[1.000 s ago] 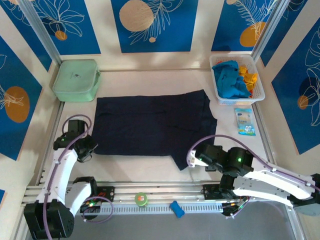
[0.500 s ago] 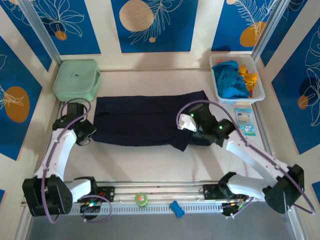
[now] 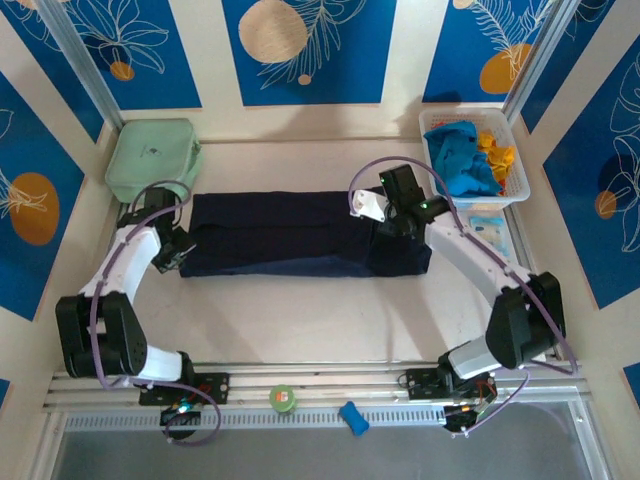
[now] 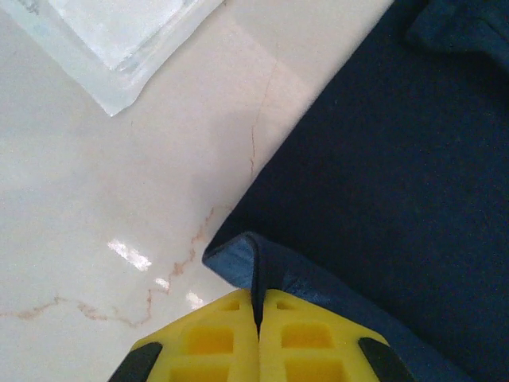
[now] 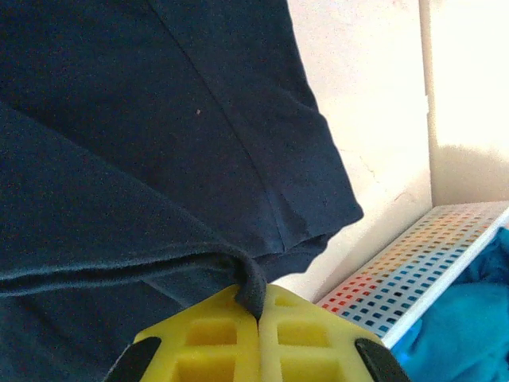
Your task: Fold and stack the t-shirts
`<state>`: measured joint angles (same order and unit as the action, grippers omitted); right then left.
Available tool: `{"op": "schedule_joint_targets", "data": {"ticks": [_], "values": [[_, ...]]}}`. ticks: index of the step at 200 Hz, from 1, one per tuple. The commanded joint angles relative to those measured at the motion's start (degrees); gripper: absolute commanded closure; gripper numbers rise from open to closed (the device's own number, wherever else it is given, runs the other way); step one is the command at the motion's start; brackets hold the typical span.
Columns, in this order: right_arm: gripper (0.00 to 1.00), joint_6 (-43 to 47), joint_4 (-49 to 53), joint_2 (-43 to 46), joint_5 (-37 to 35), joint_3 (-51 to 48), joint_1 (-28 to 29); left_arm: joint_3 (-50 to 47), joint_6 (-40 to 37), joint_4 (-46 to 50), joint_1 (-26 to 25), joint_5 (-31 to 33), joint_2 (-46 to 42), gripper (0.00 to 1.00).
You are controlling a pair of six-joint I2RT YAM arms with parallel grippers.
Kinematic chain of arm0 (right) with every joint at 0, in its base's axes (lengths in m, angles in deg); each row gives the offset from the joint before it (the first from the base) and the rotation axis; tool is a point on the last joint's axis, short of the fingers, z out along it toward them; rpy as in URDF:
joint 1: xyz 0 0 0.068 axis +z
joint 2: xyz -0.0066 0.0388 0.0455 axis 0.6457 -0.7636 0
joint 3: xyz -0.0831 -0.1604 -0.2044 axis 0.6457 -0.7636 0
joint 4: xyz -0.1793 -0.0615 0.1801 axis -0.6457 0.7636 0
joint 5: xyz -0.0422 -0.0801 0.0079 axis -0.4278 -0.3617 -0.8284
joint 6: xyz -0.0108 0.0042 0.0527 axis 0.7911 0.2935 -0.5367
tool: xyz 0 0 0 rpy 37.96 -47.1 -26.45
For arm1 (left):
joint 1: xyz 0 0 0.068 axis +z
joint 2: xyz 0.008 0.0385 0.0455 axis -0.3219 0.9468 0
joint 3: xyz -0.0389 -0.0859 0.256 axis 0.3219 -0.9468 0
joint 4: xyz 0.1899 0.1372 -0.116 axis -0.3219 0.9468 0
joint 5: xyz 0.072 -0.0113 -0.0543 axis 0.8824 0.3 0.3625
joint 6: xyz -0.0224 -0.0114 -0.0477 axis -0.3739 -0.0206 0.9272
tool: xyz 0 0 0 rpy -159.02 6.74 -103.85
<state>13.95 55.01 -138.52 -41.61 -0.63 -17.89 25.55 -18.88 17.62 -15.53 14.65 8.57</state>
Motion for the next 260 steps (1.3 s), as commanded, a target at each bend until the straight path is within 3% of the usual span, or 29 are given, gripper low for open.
{"op": "schedule_joint_targets", "data": {"ticks": [1,51,123,260], "values": [[1.00,-0.5,-2.1,-2.8,2.5,3.9,-1.7,2.9,-1.7,-1.0,0.2,2.7,3.5,1.00],[1.00,-3.1,-3.9,-10.0,0.8,7.7,-3.4,6.0,-2.5,-1.6,0.2,3.4,10.7,1.00],[1.00,-10.5,-5.2,-16.9,-2.2,10.3,-5.1,8.5,-1.8,-3.0,0.2,3.3,14.4,1.00],[1.00,-20.2,-2.9,-18.8,-5.7,14.1,-5.8,14.0,-1.6,-3.6,0.1,4.1,21.2,1.00]]}}
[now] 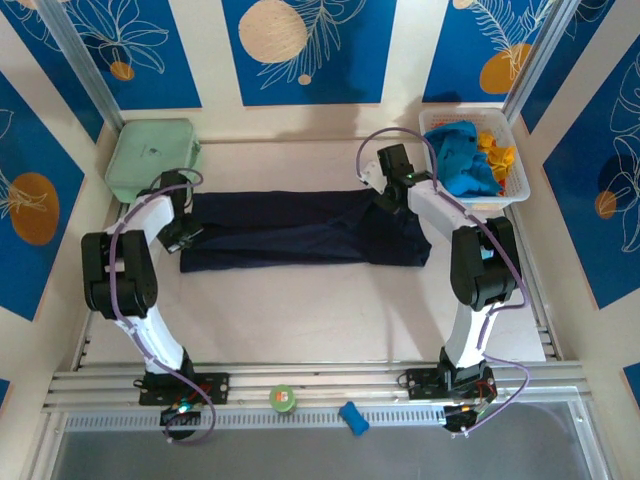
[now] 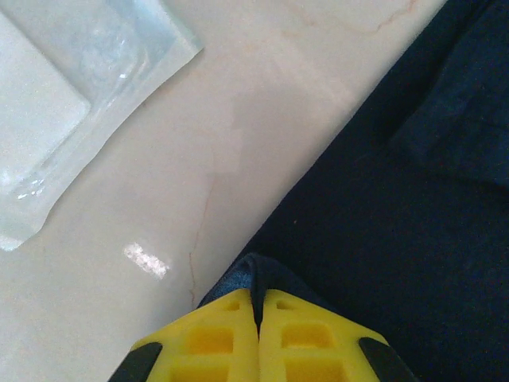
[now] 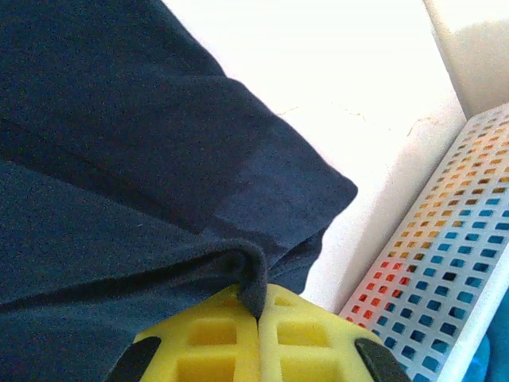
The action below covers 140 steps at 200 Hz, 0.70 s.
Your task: Fold and stack the t-shirts
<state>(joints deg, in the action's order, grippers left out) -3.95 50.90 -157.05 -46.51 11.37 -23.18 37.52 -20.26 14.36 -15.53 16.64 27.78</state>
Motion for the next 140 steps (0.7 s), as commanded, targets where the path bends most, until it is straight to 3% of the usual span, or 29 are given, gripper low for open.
{"op": "schedule_joint_targets", "data": {"ticks": [1,42,76,109,140], "values": [[1.00,-2.4,1.2,-0.2,-0.8,2.2,-0.5,2.1,-0.2,-0.4,0.1,2.1,2.1,1.00],[1.00,-3.6,1.7,-2.4,-0.5,3.7,-0.4,1.7,-0.2,-1.1,0.1,1.5,2.5,0.72],[1.00,-1.0,1.1,-4.7,-0.1,5.9,0.3,1.8,-0.9,-1.0,0.1,0.3,1.3,0.37],[1.00,3.1,0.4,-7.7,0.0,9.1,1.3,1.5,-2.3,-0.8,0.2,-0.5,-1.1,0.26],[1.00,6.0,-0.1,-10.9,-0.1,12.5,2.1,0.1,-3.6,-0.8,0.2,-1.3,-4.1,0.22]]}}
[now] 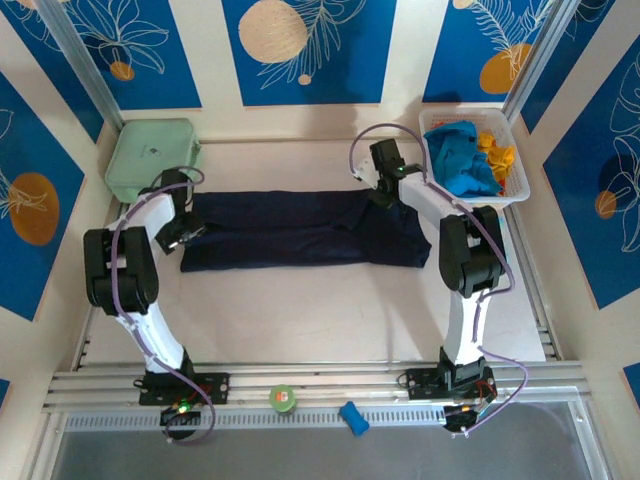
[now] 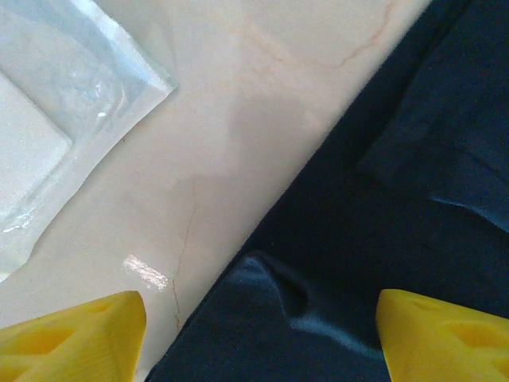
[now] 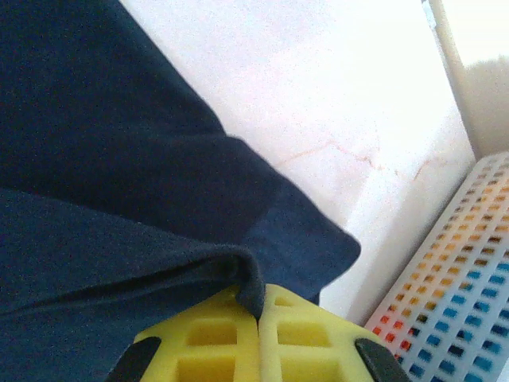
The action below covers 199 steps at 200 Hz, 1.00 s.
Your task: Fold and stack the t-shirts
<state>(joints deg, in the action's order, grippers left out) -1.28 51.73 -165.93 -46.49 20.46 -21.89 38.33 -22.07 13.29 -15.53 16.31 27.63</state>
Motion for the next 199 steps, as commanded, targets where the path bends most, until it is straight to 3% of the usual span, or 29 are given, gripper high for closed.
{"op": "schedule_joint_targets", "data": {"ticks": [1,199], "values": [[1.00,3.5,-1.0,-2.1,-0.1,3.5,0.9,-0.7,-1.8,0.3,0.2,-0.9,-4.1,0.22],[1.00,9.6,-3.7,-14.0,-1.4,14.6,2.9,-5.5,-4.8,0.3,0.2,-3.2,-11.2,0.16]]}}
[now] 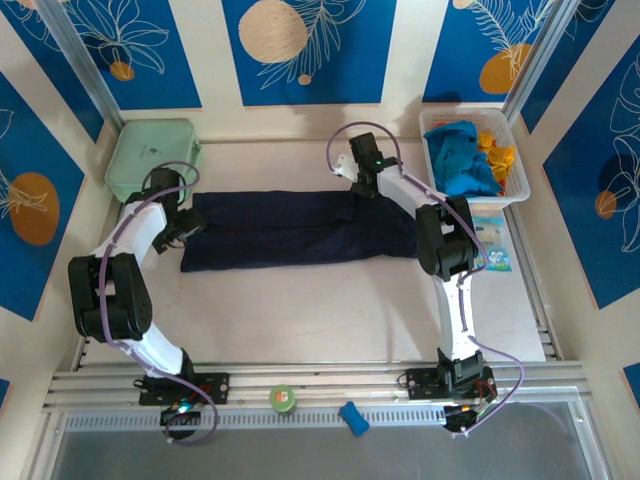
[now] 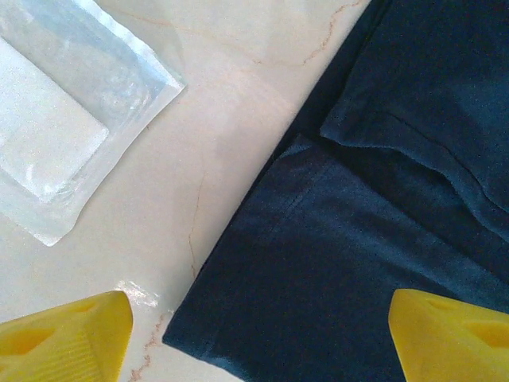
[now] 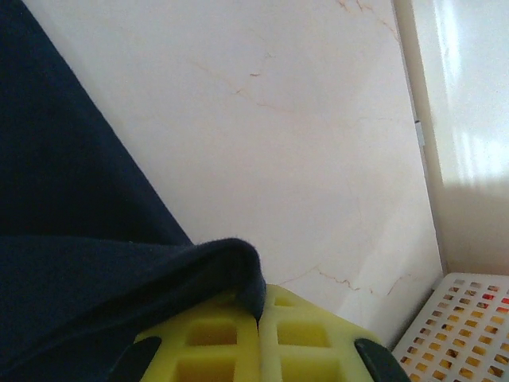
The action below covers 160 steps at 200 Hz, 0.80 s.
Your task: Fold and stack the t-shirts
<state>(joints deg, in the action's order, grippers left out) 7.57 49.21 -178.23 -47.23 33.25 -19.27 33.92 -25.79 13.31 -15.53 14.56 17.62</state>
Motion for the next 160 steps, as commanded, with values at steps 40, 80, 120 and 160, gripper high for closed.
{"op": "schedule_joint_targets", "data": {"ticks": [40,80,120,160], "values": [[1.00,-1.9,-0.7,-2.5,-1.3,1.6,0.0,-2.3,-1.7,-0.8,0.1,-3.2,-1.5,0.11],[0.71,-13.7,3.3,0.2,3.8,1.7,-0.7,-3.0,-2.1,-0.2,0.1,-4.3,-3.6,0.09],[0.57,-35.4,11.9,4.7,16.1,3.2,-4.5,-3.7,-1.9,0.5,0.1,-5.0,-6.9,0.09],[0.48,-58.4,17.9,10.6,26.4,-0.7,-7.5,-5.1,-1.5,1.0,0.0,-5.8,-10.3,0.08]]}}
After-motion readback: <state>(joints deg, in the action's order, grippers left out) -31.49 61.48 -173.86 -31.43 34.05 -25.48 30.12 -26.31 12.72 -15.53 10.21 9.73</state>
